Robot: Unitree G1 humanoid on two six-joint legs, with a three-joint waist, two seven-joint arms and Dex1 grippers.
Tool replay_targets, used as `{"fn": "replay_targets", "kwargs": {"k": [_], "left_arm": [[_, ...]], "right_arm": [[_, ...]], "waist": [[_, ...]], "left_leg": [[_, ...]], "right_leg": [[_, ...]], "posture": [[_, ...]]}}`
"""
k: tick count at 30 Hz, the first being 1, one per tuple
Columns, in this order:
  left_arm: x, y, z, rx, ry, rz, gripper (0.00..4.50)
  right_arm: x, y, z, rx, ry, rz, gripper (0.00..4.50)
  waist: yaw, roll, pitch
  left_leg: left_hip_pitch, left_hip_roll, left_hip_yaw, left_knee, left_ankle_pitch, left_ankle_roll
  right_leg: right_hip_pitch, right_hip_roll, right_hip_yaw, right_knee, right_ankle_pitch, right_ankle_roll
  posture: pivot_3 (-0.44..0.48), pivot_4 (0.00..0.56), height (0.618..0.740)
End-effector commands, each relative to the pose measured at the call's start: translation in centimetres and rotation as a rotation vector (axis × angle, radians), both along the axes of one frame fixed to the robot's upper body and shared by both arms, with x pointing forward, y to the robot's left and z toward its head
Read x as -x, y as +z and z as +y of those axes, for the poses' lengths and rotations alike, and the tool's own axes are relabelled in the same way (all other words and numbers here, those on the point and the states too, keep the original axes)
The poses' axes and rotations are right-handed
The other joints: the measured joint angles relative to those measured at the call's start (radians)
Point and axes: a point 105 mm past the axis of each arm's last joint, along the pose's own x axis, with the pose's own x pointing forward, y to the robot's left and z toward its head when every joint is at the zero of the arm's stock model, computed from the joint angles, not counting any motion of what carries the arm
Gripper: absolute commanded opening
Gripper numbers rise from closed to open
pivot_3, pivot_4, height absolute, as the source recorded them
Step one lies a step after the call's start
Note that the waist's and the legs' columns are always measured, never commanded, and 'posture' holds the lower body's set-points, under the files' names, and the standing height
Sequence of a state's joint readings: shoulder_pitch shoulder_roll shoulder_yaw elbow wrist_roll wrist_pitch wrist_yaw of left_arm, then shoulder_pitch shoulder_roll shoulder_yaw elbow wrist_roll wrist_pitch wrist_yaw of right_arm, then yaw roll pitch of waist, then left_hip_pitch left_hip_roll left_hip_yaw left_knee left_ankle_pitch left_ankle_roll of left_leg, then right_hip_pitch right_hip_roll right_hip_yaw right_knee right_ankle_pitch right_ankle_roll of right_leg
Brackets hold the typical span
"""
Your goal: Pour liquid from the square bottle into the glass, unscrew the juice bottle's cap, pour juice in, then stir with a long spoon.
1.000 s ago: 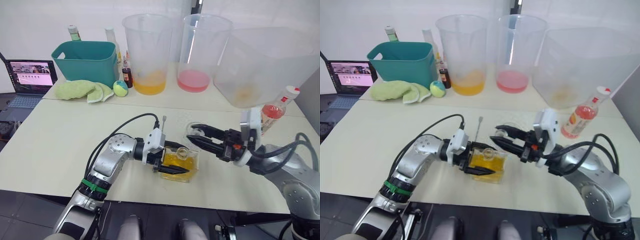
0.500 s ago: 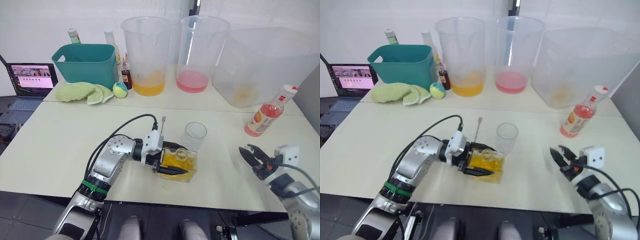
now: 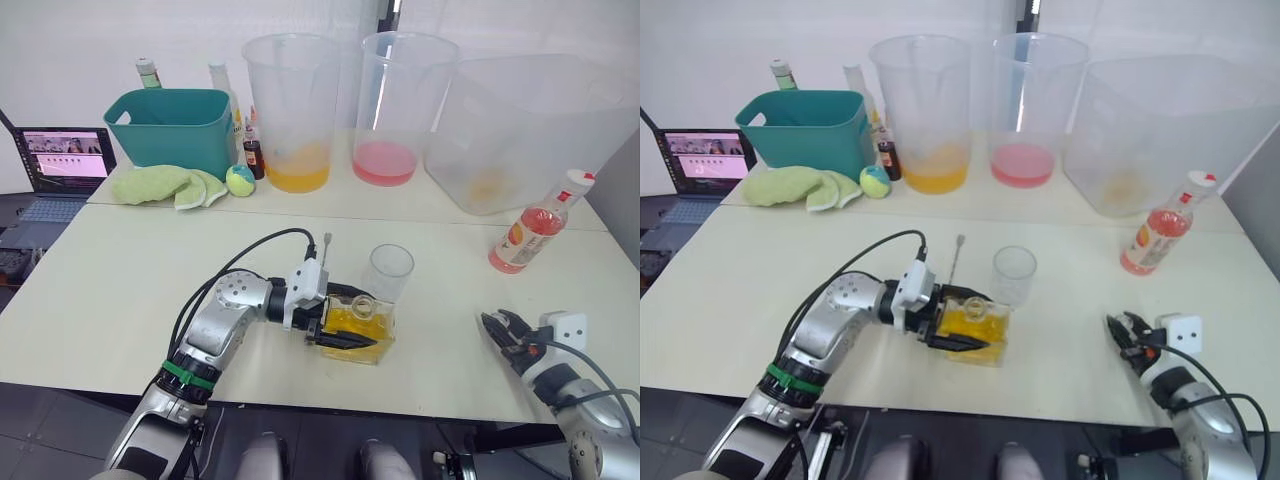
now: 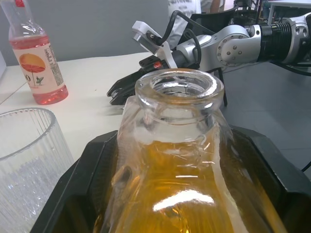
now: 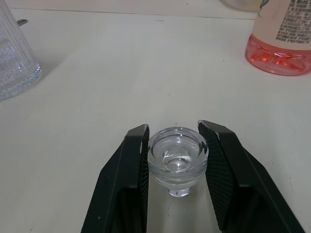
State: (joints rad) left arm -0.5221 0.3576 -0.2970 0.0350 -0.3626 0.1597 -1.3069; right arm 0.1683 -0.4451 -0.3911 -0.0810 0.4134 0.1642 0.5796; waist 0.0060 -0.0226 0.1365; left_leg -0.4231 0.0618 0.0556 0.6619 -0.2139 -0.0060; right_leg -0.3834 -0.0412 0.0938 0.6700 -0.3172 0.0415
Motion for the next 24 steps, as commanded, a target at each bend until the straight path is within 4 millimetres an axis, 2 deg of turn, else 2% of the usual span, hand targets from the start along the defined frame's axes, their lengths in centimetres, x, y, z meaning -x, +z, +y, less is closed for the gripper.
{"fn": "replay_targets", "kwargs": {"k": [1,2,4,11,17,20,24], "left_arm": [[0.3,0.5,-0.5,-0.014,-0.023,-0.019,2.82],[0.3,0.6,-0.5,-0.013,-0.024,-0.02,2.82],[0.3,0.9,-0.5,-0.011,-0.024,-0.023,2.82],[-0.2,2.7,0.4,0.013,-0.015,-0.053,2.82],[-0.2,3.9,1.5,0.025,-0.008,-0.072,2.82],[-0.2,4.7,2.0,0.041,0.005,-0.079,2.82],[-0.3,5.5,2.7,0.053,0.024,-0.088,2.82]], "right_arm": [[0.0,-0.6,0.0,0.008,0.0,0.023,1.07],[0.0,-0.5,0.0,0.011,0.0,0.016,1.07],[-0.1,-0.1,0.1,0.004,-0.003,-0.006,2.1],[-0.3,2.8,0.6,0.029,0.012,-0.147,4.4],[0.0,5.3,1.6,0.053,0.047,-0.238,4.5],[0.5,7.2,3.3,0.062,0.114,-0.286,4.5],[0.9,8.6,5.4,0.049,0.185,-0.301,4.5]], "waist": [[0.0,0.0,0.0],[0.0,0.0,0.0],[0.0,0.0,0.0],[-0.002,0.001,0.0],[-0.019,0.001,0.001],[-0.019,0.002,0.002],[-0.018,0.002,0.002]], "left_leg": [[0.0,0.0,0.0,0.0,0.0,0.0],[0.0,0.0,0.0,0.0,0.0,0.0],[0.0,0.0,0.0,0.0,0.0,0.0],[-0.001,0.0,0.0,0.0,0.0,0.0],[-0.001,0.002,0.0,-0.001,0.0,0.0],[-0.002,0.002,0.0,-0.001,0.0,0.0],[-0.003,0.002,0.0,-0.001,0.0,0.0]], "right_leg": [[0.0,0.0,0.0,0.0,0.0,0.0],[0.0,0.0,0.0,0.0,0.0,0.0],[0.0,0.0,0.0,0.0,0.0,0.0],[-0.001,0.0,0.0,0.0,0.0,0.0],[-0.002,0.003,0.001,0.0,0.0,0.0],[-0.003,0.003,0.001,0.001,0.0,0.0],[-0.004,0.003,0.001,0.001,0.0,0.0]], "posture": [[0.0,0.15,0.73],[0.0,0.15,0.73],[0.0,0.15,0.73],[0.0,0.15,0.73],[0.0,0.15,0.73],[0.0,0.15,0.73],[0.0,0.15,0.73]]}}
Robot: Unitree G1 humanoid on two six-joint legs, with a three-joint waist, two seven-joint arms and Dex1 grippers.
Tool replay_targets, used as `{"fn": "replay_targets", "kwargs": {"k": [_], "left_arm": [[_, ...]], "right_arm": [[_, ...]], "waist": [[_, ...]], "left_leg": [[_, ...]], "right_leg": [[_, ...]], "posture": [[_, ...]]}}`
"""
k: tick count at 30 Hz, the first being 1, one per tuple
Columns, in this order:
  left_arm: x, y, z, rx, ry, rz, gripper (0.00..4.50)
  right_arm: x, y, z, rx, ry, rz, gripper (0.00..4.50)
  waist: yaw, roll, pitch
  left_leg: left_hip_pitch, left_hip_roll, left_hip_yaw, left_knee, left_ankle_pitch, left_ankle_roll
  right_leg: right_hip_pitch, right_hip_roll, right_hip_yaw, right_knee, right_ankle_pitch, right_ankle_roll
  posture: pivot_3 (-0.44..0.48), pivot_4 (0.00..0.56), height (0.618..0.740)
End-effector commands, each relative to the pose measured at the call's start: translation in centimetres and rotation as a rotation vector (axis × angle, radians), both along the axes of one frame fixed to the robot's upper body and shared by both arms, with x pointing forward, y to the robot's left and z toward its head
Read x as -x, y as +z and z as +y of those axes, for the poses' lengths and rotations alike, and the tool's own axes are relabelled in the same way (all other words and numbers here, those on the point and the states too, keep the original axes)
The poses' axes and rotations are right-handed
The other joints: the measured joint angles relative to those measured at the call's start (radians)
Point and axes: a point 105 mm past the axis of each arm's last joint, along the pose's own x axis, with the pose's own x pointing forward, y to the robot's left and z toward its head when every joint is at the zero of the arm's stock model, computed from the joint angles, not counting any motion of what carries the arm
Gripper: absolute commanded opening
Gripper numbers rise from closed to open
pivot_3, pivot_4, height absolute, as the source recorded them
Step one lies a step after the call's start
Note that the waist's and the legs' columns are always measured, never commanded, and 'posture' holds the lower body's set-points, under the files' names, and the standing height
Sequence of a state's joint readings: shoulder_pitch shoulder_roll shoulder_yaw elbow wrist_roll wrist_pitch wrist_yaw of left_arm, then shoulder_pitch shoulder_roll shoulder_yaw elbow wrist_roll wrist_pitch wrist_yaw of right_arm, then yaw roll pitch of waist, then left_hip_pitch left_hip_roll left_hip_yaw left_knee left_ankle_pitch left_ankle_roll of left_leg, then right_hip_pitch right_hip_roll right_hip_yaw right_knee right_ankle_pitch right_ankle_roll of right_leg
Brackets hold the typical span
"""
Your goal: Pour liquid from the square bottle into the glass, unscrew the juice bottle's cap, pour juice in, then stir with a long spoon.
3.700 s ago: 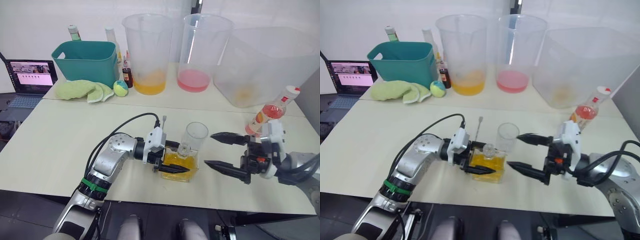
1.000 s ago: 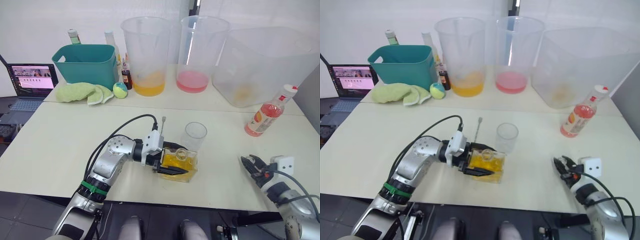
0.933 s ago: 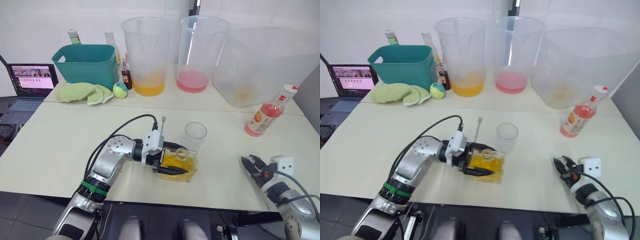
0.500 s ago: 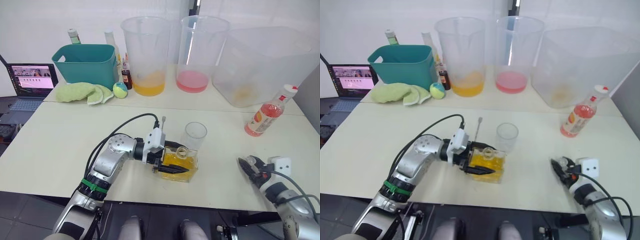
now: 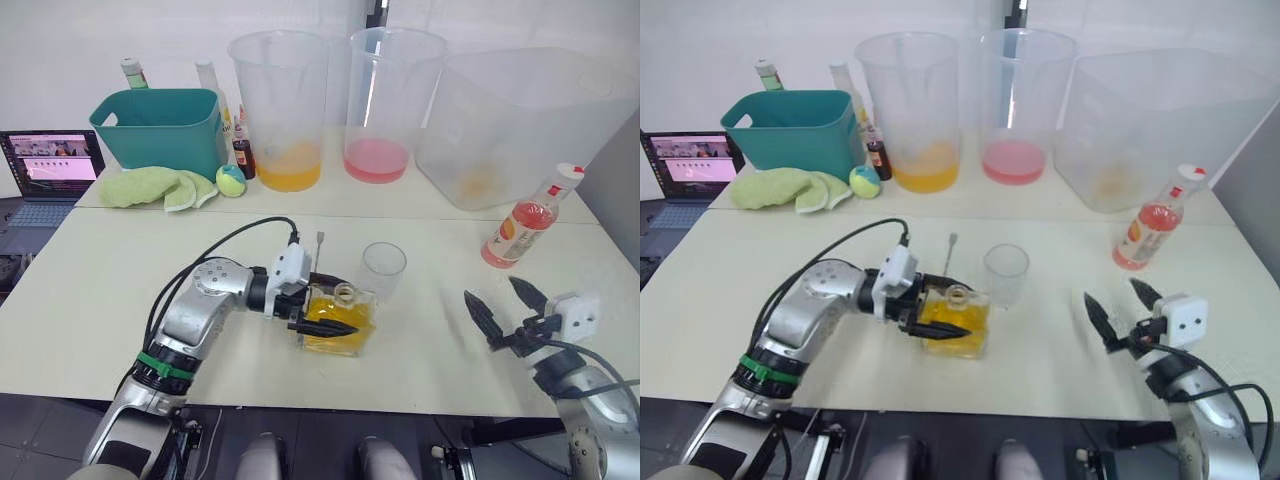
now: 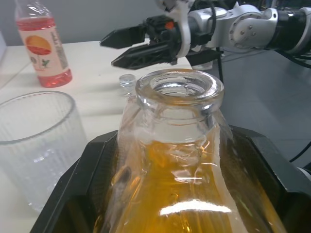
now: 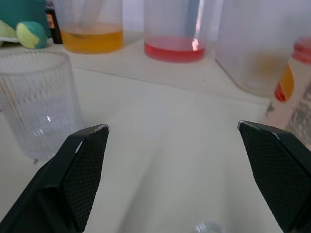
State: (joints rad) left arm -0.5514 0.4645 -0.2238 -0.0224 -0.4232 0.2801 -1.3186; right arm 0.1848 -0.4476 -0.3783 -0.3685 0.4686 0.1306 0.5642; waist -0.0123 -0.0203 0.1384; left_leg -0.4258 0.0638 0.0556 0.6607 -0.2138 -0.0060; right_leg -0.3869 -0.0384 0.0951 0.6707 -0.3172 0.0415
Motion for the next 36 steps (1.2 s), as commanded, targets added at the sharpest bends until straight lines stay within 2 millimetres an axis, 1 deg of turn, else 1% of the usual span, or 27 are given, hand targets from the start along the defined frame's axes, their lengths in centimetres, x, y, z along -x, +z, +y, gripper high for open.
{"fn": "replay_targets", "kwargs": {"k": [1,5,9,15,19,23,28,31,34,36], "left_arm": [[0.5,3.8,0.1,0.09,-0.03,-0.108,2.82],[-0.1,4.6,0.8,0.114,0.006,-0.118,2.82],[-1.1,5.6,1.5,0.13,0.04,-0.125,2.82],[-3.2,6.4,2.8,0.125,0.091,-0.144,2.82],[-5.1,6.8,3.3,0.108,0.146,-0.199,2.82],[-6.9,7.3,2.6,0.118,0.211,-0.303,2.82],[-8.3,7.7,1.6,0.133,0.254,-0.397,2.82],[-9.3,7.9,0.4,0.14,0.28,-0.481,2.82],[-9.9,8.0,-0.5,0.139,0.288,-0.54,2.82],[-10.4,8.0,-1.6,0.143,0.302,-0.578,2.82]], "right_arm": [[0.5,1.8,1.8,-0.002,0.062,-0.036,4.5],[0.4,2.1,3.6,-0.007,0.102,-0.033,4.5],[0.2,1.6,5.0,-0.005,0.13,-0.01,4.5],[0.1,1.3,5.8,-0.007,0.14,-0.002,4.5],[-0.1,1.2,6.2,-0.011,0.143,-0.004,4.5],[-0.2,1.0,6.7,-0.005,0.152,-0.003,4.5],[0.0,1.2,7.6,-0.026,0.169,-0.004,4.5],[0.1,1.3,8.1,-0.034,0.174,-0.006,4.5],[0.2,1.6,8.2,-0.034,0.171,-0.009,4.5],[0.5,1.8,8.1,-0.036,0.171,-0.008,4.5]], "waist": [[0.002,0.0,0.0],[0.003,0.0,0.0],[0.003,-0.001,0.0],[0.002,-0.001,0.001],[0.001,-0.002,0.001],[0.007,-0.003,0.002],[0.016,-0.003,0.002],[0.021,-0.003,0.002],[0.023,-0.004,0.002],[0.024,-0.004,0.002]], "left_leg": [[0.0,0.0,0.0,0.0,0.0,0.0],[-0.001,0.0,0.0,0.0,0.0,0.0],[-0.001,0.0,0.0,0.0,0.0,0.0],[-0.001,-0.001,0.0,0.0,0.0,0.0],[-0.001,-0.001,-0.001,0.0,0.0,0.0],[-0.004,-0.001,-0.002,0.0,0.0,0.0],[-0.006,-0.002,-0.003,0.0,0.0,0.0],[-0.006,-0.002,-0.003,0.0,0.0,0.0],[-0.007,-0.002,-0.003,0.0,0.0,0.001],[-0.008,-0.002,-0.004,0.0,0.0,0.001]], "right_leg": [[0.0,0.0,0.0,0.0,0.0,0.0],[0.0,0.0,0.0,0.0,0.0,0.0],[0.0,0.0,0.0,0.0,0.0,0.0],[0.0,0.0,0.0,0.0,0.0,0.0],[-0.001,0.0,-0.001,0.0,0.0,0.0],[-0.002,0.0,-0.001,-0.001,0.0,0.0],[-0.002,0.0,-0.001,-0.003,0.0,0.0],[-0.002,0.0,-0.001,-0.003,0.0,0.0],[-0.002,0.0,-0.001,-0.004,0.0,0.0],[-0.002,0.0,-0.001,-0.005,0.0,0.0]], "posture": [[0.0,0.15,0.73],[0.0,0.15,0.73],[0.0,0.15,0.73],[0.0,0.15,0.73],[0.0,0.15,0.73],[0.0,0.15,0.73],[0.0,0.15,0.73],[0.0,0.15,0.73],[0.0,0.15,0.73],[0.0,0.15,0.73]]}}
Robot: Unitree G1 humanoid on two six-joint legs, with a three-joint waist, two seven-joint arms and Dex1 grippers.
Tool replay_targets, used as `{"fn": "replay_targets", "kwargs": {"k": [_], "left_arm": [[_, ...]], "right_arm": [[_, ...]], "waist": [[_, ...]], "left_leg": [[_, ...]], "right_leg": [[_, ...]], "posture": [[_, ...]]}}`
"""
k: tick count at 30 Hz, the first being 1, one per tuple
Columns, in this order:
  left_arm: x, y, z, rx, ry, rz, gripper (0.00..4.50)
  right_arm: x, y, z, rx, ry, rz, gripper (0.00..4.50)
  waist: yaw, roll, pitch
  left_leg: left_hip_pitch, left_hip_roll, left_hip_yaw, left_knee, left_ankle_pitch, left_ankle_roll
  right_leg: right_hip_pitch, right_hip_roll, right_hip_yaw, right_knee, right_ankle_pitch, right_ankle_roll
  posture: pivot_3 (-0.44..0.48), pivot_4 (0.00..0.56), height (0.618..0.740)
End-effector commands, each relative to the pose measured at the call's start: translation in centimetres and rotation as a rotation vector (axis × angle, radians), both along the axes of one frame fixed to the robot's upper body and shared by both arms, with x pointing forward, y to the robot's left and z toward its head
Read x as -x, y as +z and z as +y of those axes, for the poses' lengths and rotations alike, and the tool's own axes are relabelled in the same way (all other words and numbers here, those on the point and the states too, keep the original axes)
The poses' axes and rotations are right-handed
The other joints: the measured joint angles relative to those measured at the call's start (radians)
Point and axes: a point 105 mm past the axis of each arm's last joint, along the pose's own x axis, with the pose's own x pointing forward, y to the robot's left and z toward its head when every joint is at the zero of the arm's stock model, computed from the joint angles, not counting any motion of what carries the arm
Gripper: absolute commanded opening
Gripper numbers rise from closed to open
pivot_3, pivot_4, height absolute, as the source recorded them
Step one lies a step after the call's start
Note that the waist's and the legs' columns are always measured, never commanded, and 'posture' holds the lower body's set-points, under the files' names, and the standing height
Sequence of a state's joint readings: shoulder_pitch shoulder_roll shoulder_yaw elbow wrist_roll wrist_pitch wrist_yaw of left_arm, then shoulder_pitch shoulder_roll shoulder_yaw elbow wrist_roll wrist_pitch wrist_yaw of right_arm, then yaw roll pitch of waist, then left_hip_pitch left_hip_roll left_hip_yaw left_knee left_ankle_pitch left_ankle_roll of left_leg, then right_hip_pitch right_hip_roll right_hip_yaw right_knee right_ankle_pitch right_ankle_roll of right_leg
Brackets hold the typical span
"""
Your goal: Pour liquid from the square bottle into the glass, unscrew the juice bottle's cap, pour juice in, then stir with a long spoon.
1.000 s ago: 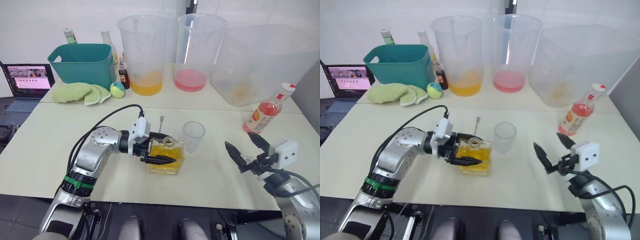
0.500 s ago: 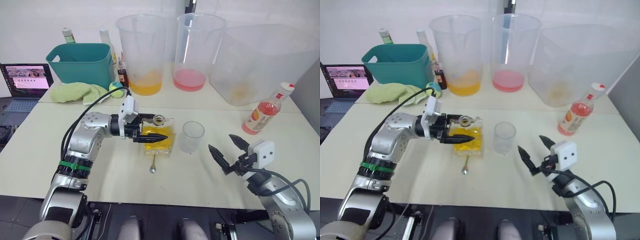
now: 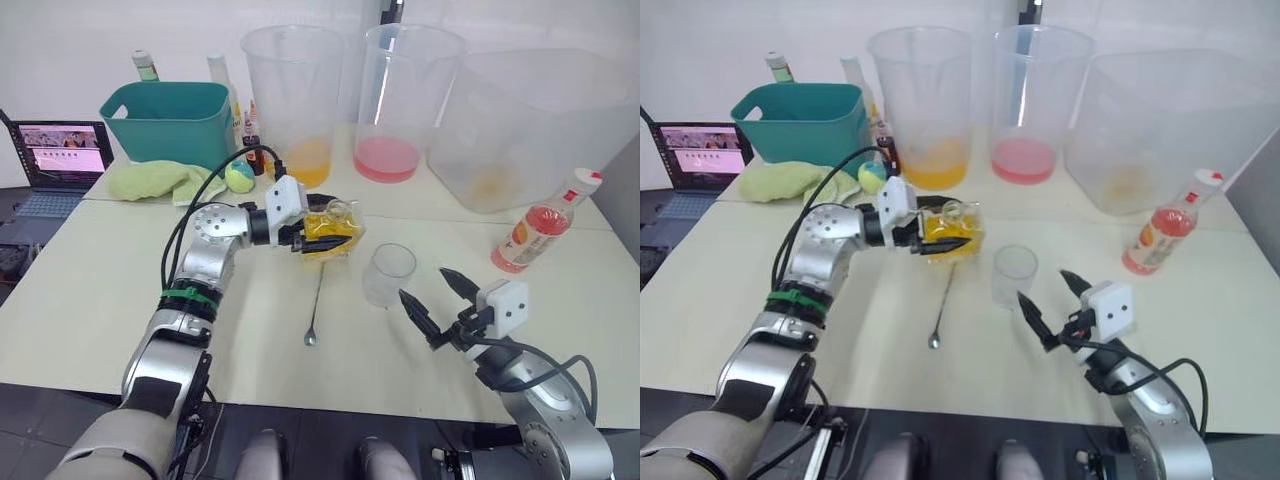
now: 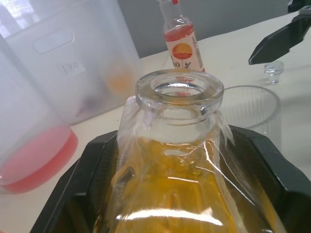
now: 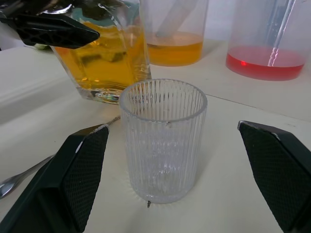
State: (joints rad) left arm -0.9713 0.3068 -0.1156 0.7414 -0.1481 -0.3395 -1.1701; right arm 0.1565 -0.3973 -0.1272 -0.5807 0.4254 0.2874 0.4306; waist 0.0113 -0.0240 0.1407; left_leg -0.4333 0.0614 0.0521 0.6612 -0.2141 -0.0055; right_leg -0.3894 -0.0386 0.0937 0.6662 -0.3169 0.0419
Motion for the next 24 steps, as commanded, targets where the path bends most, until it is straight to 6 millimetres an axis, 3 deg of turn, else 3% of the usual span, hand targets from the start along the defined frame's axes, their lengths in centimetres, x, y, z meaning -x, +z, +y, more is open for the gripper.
{"fn": "replay_targets", "kwargs": {"k": [1,10,24], "left_arm": [[-0.3,3.6,-1.8,0.058,0.007,-0.201,2.82],[-0.7,3.3,-4.6,0.052,0.006,-0.281,2.82],[-0.9,3.5,-6.3,-0.027,0.039,-0.445,2.82]], "right_arm": [[0.6,1.5,0.3,-0.007,0.008,-0.045,4.5],[1.1,1.8,1.0,-0.019,0.014,-0.033,4.5],[1.5,1.9,1.5,-0.023,0.009,-0.026,4.5]], "waist": [[0.001,0.0,0.0],[0.001,0.0,0.0],[0.001,-0.001,0.0]], "left_leg": [[0.0,0.0,0.0,0.0,0.0,0.0],[-0.003,-0.002,-0.003,0.0,0.0,0.0],[-0.004,-0.003,-0.005,0.0,0.0,0.0]], "right_leg": [[0.0,0.0,0.0,0.0,0.0,0.0],[-0.001,0.0,-0.001,-0.001,0.0,0.0],[-0.001,-0.001,-0.002,-0.001,0.0,0.001]], "posture": [[0.0,0.15,0.73],[0.0,0.15,0.73],[0.0,0.15,0.73]]}}
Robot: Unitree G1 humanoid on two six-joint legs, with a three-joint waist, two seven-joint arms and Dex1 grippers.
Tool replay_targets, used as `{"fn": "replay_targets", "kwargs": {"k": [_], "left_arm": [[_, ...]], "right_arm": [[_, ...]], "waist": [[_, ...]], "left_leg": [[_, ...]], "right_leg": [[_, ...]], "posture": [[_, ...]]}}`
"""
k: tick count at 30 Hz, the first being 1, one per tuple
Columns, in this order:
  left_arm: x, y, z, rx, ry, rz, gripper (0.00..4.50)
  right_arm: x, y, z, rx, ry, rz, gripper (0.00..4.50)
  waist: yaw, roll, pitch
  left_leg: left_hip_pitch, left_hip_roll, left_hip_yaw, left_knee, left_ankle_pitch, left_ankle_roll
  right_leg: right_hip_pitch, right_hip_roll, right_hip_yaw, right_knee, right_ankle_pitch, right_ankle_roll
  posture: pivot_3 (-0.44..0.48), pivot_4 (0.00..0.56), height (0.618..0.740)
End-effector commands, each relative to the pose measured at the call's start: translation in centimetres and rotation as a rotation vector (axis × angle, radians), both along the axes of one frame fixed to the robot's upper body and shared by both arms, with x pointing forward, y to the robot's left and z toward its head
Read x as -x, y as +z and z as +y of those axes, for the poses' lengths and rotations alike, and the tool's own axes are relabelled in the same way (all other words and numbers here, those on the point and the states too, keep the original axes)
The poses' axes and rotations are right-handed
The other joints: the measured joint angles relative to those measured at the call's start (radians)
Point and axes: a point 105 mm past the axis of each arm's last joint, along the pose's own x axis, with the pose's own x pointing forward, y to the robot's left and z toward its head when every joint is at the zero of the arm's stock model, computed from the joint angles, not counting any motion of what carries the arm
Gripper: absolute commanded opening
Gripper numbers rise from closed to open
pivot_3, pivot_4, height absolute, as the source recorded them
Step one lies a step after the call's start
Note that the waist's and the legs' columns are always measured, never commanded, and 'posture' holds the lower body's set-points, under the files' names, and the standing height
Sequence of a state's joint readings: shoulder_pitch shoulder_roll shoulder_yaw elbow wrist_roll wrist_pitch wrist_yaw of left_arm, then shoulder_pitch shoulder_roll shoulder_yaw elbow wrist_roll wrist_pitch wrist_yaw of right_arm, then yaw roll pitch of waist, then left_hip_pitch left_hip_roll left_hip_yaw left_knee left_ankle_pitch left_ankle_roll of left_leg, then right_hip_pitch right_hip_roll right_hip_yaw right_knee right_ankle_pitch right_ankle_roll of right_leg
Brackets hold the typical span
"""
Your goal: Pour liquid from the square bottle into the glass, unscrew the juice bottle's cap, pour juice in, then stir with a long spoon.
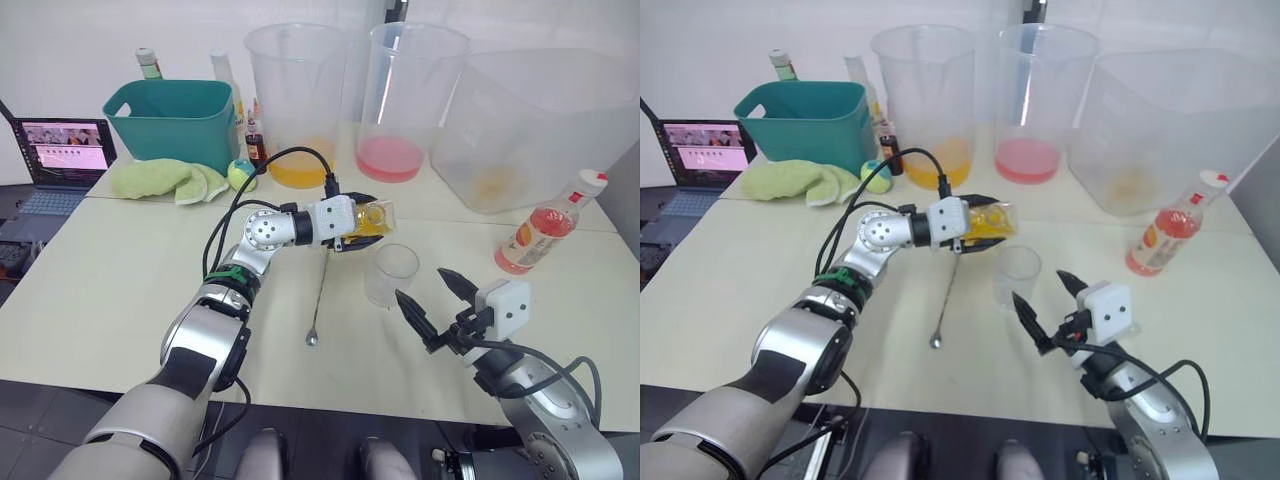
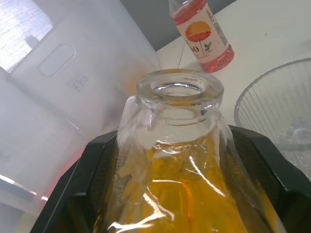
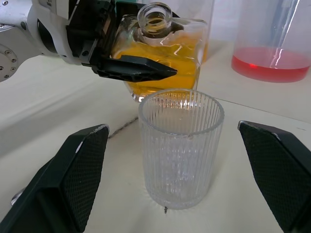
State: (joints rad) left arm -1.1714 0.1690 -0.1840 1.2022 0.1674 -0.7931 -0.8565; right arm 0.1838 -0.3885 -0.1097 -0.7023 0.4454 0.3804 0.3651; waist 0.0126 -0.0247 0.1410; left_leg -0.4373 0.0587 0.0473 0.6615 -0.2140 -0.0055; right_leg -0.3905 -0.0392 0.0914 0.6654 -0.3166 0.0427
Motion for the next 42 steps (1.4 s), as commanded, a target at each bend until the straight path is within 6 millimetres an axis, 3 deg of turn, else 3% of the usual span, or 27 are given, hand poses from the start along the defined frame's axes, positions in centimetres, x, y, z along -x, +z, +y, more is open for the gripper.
{"fn": "replay_targets", "kwargs": {"k": [1,42], "left_arm": [[0.4,4.6,-1.3,0.06,-0.025,-0.196,2.82],[0.8,3.9,-4.7,-0.146,-0.003,-0.602,2.82]], "right_arm": [[0.5,1.1,0.4,-0.009,0.011,-0.042,4.5],[0.7,0.8,0.4,-0.039,-0.046,-0.035,4.5]], "waist": [[0.0,0.0,0.0],[0.002,0.0,0.0]], "left_leg": [[0.0,0.0,0.0,0.0,0.0,0.0],[0.0,-0.002,-0.002,0.0,0.0,-0.001]], "right_leg": [[0.0,0.0,0.0,0.0,0.0,0.0],[0.0,-0.002,-0.001,0.001,0.0,0.0]], "posture": [[0.0,0.15,0.73],[0.0,0.15,0.73]]}}
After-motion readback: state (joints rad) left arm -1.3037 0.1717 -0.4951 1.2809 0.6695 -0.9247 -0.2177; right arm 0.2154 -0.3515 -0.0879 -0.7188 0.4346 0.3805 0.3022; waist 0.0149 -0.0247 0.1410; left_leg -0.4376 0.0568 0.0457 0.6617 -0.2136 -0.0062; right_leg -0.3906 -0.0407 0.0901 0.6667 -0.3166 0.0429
